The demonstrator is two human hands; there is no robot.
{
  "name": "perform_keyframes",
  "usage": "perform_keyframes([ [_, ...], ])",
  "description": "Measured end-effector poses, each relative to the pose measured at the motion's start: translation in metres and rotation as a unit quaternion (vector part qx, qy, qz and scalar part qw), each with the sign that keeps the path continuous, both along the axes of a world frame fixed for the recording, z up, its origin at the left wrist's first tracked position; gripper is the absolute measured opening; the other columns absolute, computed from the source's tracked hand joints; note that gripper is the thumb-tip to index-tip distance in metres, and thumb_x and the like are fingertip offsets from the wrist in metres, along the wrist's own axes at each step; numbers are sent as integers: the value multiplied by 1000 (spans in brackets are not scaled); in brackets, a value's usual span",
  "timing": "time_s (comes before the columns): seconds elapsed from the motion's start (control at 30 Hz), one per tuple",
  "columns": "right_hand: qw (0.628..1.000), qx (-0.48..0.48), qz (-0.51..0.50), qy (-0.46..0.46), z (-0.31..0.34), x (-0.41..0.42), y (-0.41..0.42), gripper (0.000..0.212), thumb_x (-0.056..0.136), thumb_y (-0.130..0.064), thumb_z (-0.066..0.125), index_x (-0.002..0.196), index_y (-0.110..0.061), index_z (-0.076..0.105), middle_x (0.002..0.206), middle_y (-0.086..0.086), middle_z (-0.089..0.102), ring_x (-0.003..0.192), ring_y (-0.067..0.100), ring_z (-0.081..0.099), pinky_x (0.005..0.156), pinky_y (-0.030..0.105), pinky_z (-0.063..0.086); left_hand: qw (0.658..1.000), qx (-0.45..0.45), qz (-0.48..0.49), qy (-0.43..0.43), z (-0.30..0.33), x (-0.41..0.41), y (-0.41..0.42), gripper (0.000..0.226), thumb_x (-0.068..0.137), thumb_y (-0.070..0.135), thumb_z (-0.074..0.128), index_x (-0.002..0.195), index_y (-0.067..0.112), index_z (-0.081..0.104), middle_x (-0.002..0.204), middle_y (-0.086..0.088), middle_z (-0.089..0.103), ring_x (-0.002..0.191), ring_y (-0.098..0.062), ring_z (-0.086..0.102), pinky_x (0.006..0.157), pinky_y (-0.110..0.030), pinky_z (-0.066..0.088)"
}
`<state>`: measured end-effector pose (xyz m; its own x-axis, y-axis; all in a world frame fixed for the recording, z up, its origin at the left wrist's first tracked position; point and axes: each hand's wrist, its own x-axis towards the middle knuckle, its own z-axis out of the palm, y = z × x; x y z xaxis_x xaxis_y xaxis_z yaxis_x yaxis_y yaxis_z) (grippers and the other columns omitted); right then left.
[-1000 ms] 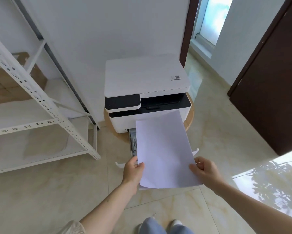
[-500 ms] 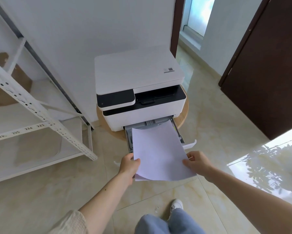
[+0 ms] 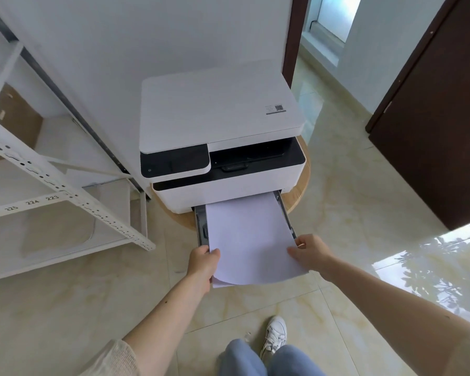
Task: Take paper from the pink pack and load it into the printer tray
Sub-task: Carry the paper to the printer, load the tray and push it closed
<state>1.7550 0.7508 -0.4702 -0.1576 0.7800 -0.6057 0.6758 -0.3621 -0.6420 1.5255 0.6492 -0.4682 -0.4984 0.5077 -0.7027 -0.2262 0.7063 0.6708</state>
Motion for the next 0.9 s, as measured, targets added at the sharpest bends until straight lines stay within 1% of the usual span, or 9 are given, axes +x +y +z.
perform_keyframes([
  [0.17, 1000, -20, -4, -2, -15, -8, 29, 17, 80, -14, 61, 63, -16, 61, 72, 6, 59, 67, 25, 52, 54, 25, 39, 1000, 1, 15, -5, -4, -4, 22, 19, 90, 5, 48, 93, 0, 65, 98, -20, 71, 92, -38, 69, 80, -47, 57],
  [0.3, 1000, -21, 3, -16, -25, -17, 48, 10, 80, -14, 61, 76, -6, 67, 71, 7, 53, 66, 24, 49, 58, 29, 40, 999, -6, 29, -16, -22, -13, 33, 14, 85, 13, 51, 84, 3, 59, 87, -17, 64, 79, -30, 63, 77, -60, 54],
  [0.43, 1000, -26, -9, -13, -30, -27, 62, 11, 80, -12, 62, 76, -3, 66, 72, 9, 53, 68, 23, 49, 61, 31, 39, 997, -34, 68, -33, -30, -18, 35, 13, 86, 18, 60, 80, 6, 61, 95, -13, 69, 87, -32, 68, 78, -52, 58],
  [0.47, 1000, -24, -11, -15, -32, -30, 66, 16, 80, -13, 62, 79, 1, 68, 73, 10, 55, 68, 23, 50, 60, 31, 40, 995, -46, 77, -40, -27, -17, 33, 6, 87, 11, 61, 84, 7, 64, 97, -14, 70, 89, -35, 70, 72, -48, 61],
  [0.53, 1000, -16, -6, -15, -34, -36, 74, 20, 80, -14, 61, 85, 3, 69, 77, 11, 59, 71, 28, 56, 61, 35, 46, 994, -65, 80, -34, -27, -19, 29, 11, 85, -2, 61, 88, 7, 67, 98, -18, 70, 86, -36, 71, 55, -37, 61],
  [0.6, 1000, -14, 3, -12, -34, -42, 80, 21, 80, -16, 62, 87, 3, 68, 80, 14, 63, 77, 34, 65, 65, 36, 50, 993, -66, 96, -22, -29, -23, 28, 16, 81, -10, 62, 82, 4, 66, 98, -20, 70, 76, -32, 71, 49, -31, 60],
  [0.67, 1000, -15, 1, -12, -34, -47, 83, 28, 80, -18, 62, 92, 6, 67, 82, 17, 66, 80, 37, 67, 65, 36, 51, 991, -59, 123, -11, -32, -26, 31, 17, 78, -14, 64, 88, 0, 68, 100, -22, 70, 70, -29, 69, 50, -28, 59],
  [0.77, 997, -62, -36, -15, -27, -46, 79, 23, 83, -21, 64, 88, 2, 65, 78, 13, 69, 64, 32, 71, 56, 35, 59, 989, -50, 140, 2, -34, -27, 39, 27, 79, -13, 65, 104, -3, 67, 104, -21, 70, 67, -27, 70, 54, -28, 59],
  [0.9, 990, -120, -66, -26, -31, -38, 72, 19, 79, -5, 63, 92, 8, 66, 74, 23, 74, 64, 35, 75, 62, 44, 63, 989, -53, 137, 23, -37, -25, 45, 25, 81, -12, 64, 104, -3, 67, 106, -18, 68, 68, -24, 68, 52, -26, 59],
])
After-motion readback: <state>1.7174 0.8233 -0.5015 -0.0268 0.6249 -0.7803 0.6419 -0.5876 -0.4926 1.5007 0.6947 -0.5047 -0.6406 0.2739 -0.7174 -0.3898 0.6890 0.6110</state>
